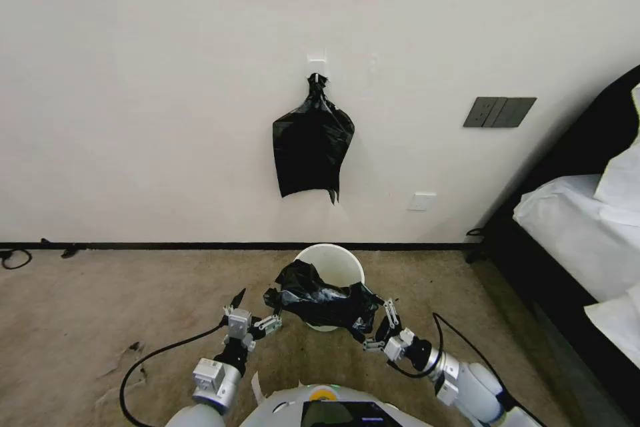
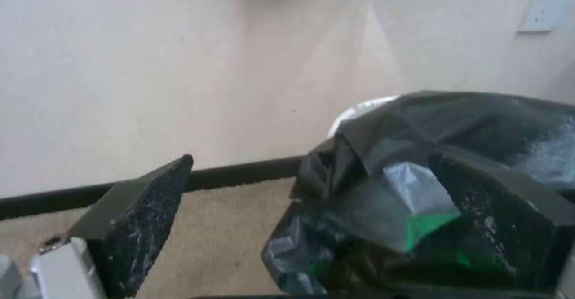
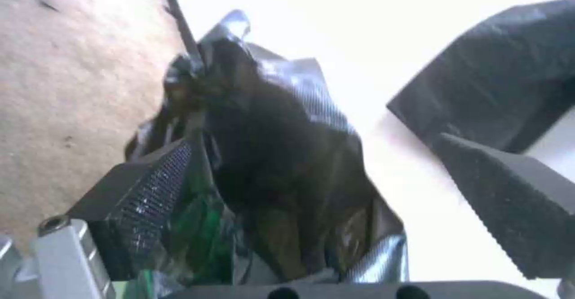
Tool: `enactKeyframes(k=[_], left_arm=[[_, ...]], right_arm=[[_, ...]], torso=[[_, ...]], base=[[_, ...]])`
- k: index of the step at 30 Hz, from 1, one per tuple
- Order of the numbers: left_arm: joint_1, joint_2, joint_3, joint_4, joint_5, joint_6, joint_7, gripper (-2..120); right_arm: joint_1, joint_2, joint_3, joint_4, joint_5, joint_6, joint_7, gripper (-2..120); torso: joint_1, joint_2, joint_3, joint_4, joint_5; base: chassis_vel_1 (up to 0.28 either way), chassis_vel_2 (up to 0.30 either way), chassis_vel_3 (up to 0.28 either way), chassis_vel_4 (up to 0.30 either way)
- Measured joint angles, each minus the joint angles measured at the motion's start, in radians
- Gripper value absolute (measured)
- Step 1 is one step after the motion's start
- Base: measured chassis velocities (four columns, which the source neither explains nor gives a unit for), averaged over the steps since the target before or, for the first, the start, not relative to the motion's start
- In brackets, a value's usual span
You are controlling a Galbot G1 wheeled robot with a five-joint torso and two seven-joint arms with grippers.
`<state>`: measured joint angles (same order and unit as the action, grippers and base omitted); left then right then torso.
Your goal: Place a trash bag onto the trash bin.
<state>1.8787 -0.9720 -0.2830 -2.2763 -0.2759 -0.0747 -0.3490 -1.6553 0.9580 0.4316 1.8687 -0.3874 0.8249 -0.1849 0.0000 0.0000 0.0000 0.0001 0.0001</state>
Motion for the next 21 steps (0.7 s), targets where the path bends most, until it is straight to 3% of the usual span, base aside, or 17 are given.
enactKeyframes(k=[4,9,12,13,14,16,17,21], left_arm=[[0.023,-0.026,-0.022,-0.011,0.066,-0.033,0.013,100],[0.058,-0.065,-0.042,-0.027,0.124,-0.075,0.015,100],[0.091,-0.13,-0.079,-0.03,0.178,-0.137,0.015,100],[0.091,-0.13,-0.079,-0.03,0.178,-0.137,0.015,100],[0.097,-0.148,-0.087,-0.023,0.194,-0.155,0.014,100],[0.112,-0.191,-0.102,0.001,0.228,-0.2,0.013,100],[0.112,-0.191,-0.102,0.001,0.228,-0.2,0.013,100],[0.135,-0.254,-0.113,0.037,0.31,-0.278,0.02,100]], right_arm=[[-0.066,-0.032,0.002,0.096,0.205,-0.078,0.014,100],[-0.098,-0.074,0.007,0.197,0.367,-0.19,0.04,100],[-0.065,-0.138,0.007,0.295,0.536,-0.378,0.104,100],[-0.065,-0.138,0.007,0.295,0.536,-0.378,0.104,100],[-0.039,-0.157,0.002,0.313,0.584,-0.44,0.122,100],[0.066,-0.211,-0.02,0.331,0.703,-0.63,0.163,100],[0.066,-0.211,-0.02,0.331,0.703,-0.63,0.163,100],[0.292,-0.288,-0.073,0.294,0.912,-0.875,0.16,100]], torso=[[0.0,0.0,0.0,-0.0004,-0.0001],[0.0,0.0,0.0,-0.0003,-0.0002],[0.0,0.0,0.0,-0.0003,0.0001],[0.0,0.0,0.0,-0.0003,0.0001],[0.0,0.0,0.0,-0.0003,0.0],[0.0,0.0,0.0,-0.0001,-0.0002],[0.0,0.0,0.0,-0.0001,-0.0002],[0.0,0.0,0.0,0.0003,0.0001]], base=[[0.0,0.0,0.0,0.0],[0.0,0.0,0.0,0.0],[0.0,0.0,0.0,0.0],[0.0,0.0,0.0,0.0],[0.0,0.0,0.0,0.0],[0.0,0.0,0.0,0.0],[0.0,0.0,0.0,0.0],[0.0,0.0,0.0,0.0]])
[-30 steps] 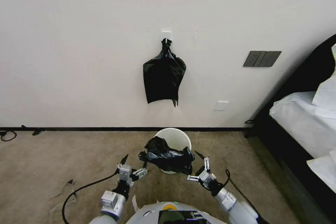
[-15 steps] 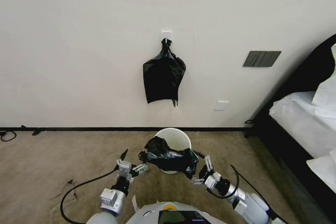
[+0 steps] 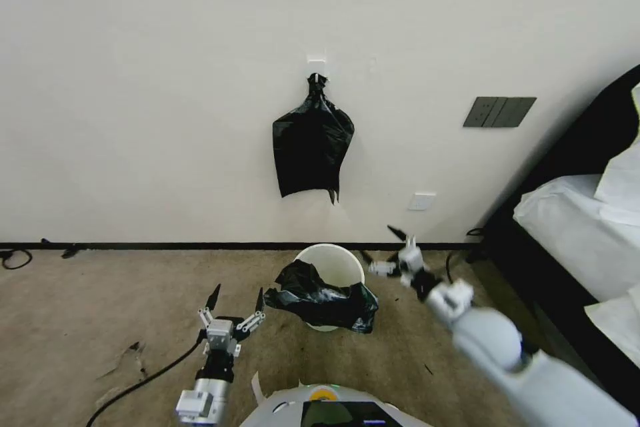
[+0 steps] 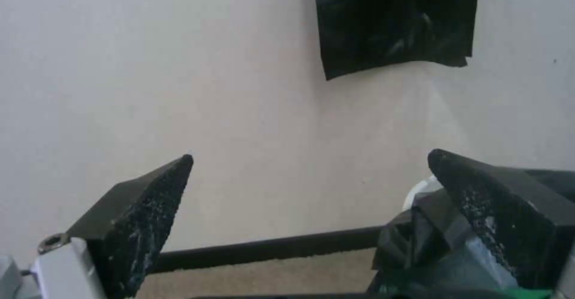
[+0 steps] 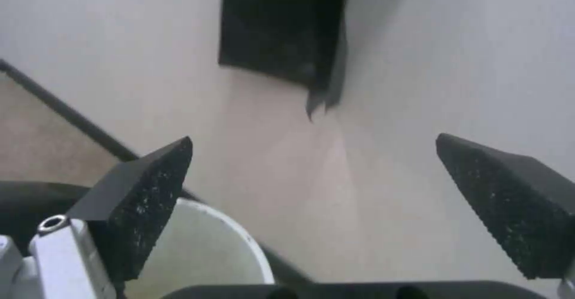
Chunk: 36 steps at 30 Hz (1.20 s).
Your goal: Place a trash bag onto the trash bin.
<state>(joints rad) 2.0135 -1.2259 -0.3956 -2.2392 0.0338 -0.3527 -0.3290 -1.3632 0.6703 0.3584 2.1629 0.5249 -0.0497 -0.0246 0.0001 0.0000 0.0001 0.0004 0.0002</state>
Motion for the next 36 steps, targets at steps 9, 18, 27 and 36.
enactKeyframes(k=[9,18,27,36], left_arm=[[0.015,-0.058,-0.02,0.012,0.068,-0.033,0.003,100],[0.044,-0.084,-0.047,0.022,0.155,-0.029,-0.002,100],[0.06,-0.131,-0.048,0.034,0.201,-0.032,-0.03,100],[0.062,-0.149,-0.051,0.031,0.21,-0.054,-0.044,100]], right_arm=[[0.375,-0.074,-0.251,-0.162,0.179,-0.275,-0.131,100],[0.789,0.004,-0.643,-0.457,0.146,-0.357,-0.301,100],[0.994,0.115,-0.863,-0.678,0.1,-0.407,-0.359,100],[1.045,0.192,-0.939,-0.751,0.09,-0.439,-0.366,93]], torso=[[0.0,0.0,0.0,-0.0005,-0.0001],[0.0,0.0,0.0,-0.0007,-0.0009],[0.0,0.0,0.0,-0.0003,-0.0005],[0.0,0.0,0.0,-0.0003,-0.0003]], base=[[0.0,0.0,0.0,0.0],[0.0,0.0,0.0,0.0],[0.0,0.0,0.0,0.0],[0.0,0.0,0.0,0.0]])
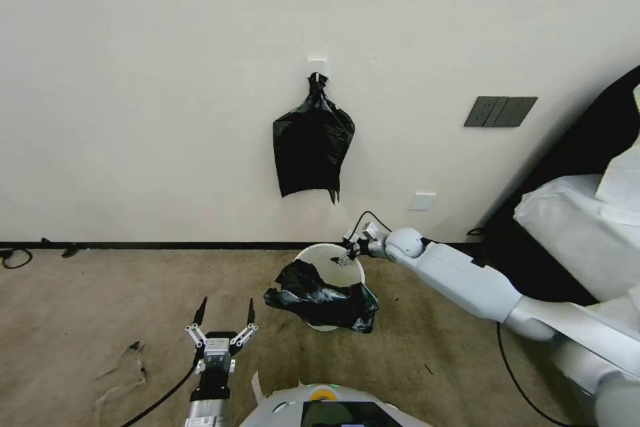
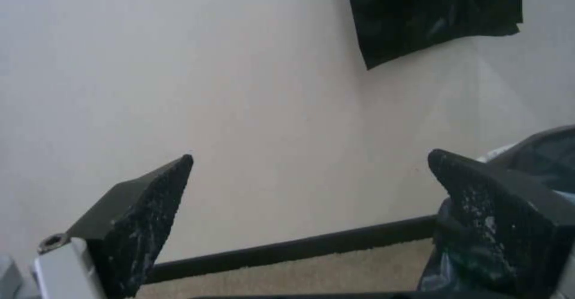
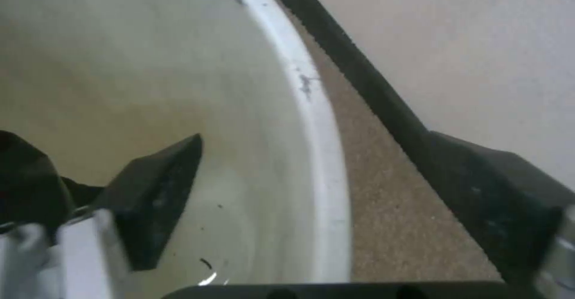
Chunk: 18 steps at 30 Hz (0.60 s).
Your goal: Place a trash bag onto the trash bin.
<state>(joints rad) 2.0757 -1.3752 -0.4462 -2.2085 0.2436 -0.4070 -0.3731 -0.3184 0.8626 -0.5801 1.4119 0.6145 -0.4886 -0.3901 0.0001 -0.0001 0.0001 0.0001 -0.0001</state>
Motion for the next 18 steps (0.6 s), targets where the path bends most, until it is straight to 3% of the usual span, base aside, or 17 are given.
enactKeyframes(k=[18], left_arm=[[-0.013,0.017,-0.001,-0.009,0.002,0.009,-0.008,100]], right_arm=[[0.015,-0.003,-0.028,0.002,-0.011,-0.001,-0.008,30]], torso=[[0.0,0.0,0.0,0.0,0.0001]], base=[[0.0,0.0,0.0,0.0]])
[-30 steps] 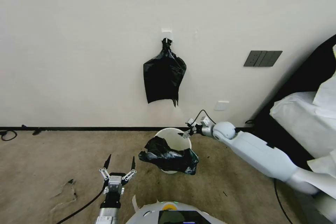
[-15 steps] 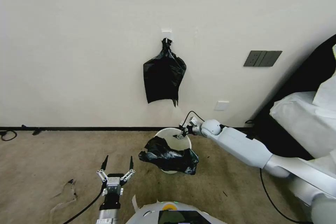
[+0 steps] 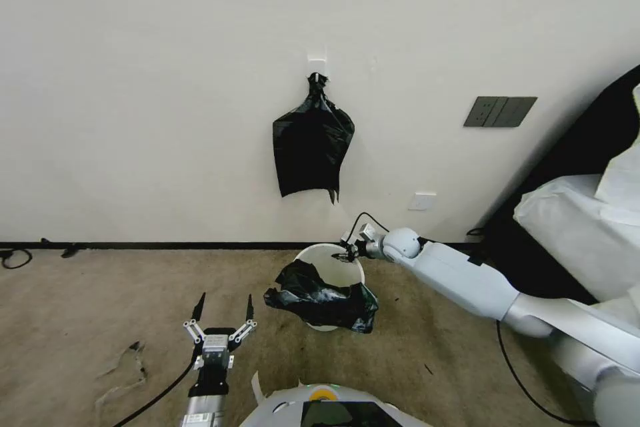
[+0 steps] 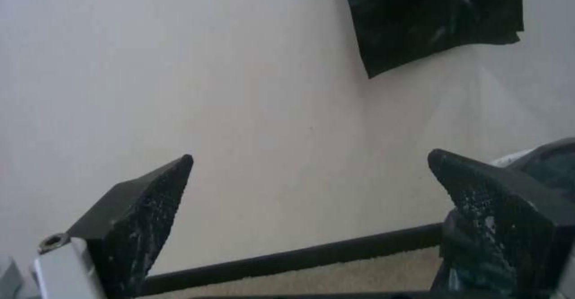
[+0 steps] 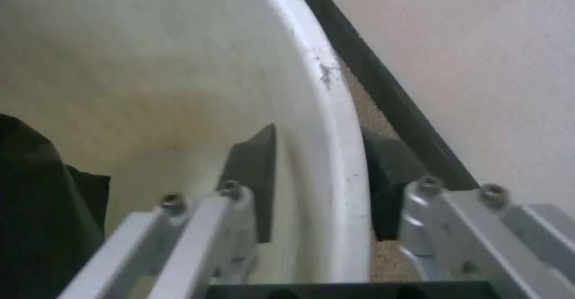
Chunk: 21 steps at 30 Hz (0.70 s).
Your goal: Place a trash bag onto the trash bin.
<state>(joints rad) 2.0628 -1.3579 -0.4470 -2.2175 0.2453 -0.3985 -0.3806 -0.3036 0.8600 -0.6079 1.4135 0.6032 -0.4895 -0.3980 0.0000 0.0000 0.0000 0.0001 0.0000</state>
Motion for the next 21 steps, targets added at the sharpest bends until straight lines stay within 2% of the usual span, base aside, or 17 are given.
enactKeyframes(k=[2,6,16,21], left_arm=[[0.001,0.0,0.003,-0.006,0.003,0.001,0.0,100],[-0.002,0.0,0.002,-0.003,0.004,0.0,-0.001,100],[-0.008,0.003,0.012,-0.001,0.003,0.0,-0.002,100],[-0.015,0.012,0.016,-0.001,-0.003,0.007,-0.002,100]], right_arm=[[0.001,0.001,-0.001,-0.013,-0.006,0.003,-0.005,19],[0.001,0.001,-0.001,-0.023,-0.012,0.011,-0.008,10],[-0.023,-0.021,0.032,0.005,-0.001,0.012,-0.003,10],[-0.077,-0.065,0.099,0.082,0.083,-0.027,0.082,7]], torso=[[0.0,0.0,0.0,-0.0001,0.0001],[0.0,0.0,0.0,-0.0001,0.0003],[0.0,0.0,0.0,0.0,0.0],[0.0,0.0,0.0,-0.0002,0.0]], base=[[0.0,0.0,0.0,0.0],[0.0,0.0,0.0,0.0],[0.0,0.0,0.0,0.0],[0.0,0.0,0.0,0.0]])
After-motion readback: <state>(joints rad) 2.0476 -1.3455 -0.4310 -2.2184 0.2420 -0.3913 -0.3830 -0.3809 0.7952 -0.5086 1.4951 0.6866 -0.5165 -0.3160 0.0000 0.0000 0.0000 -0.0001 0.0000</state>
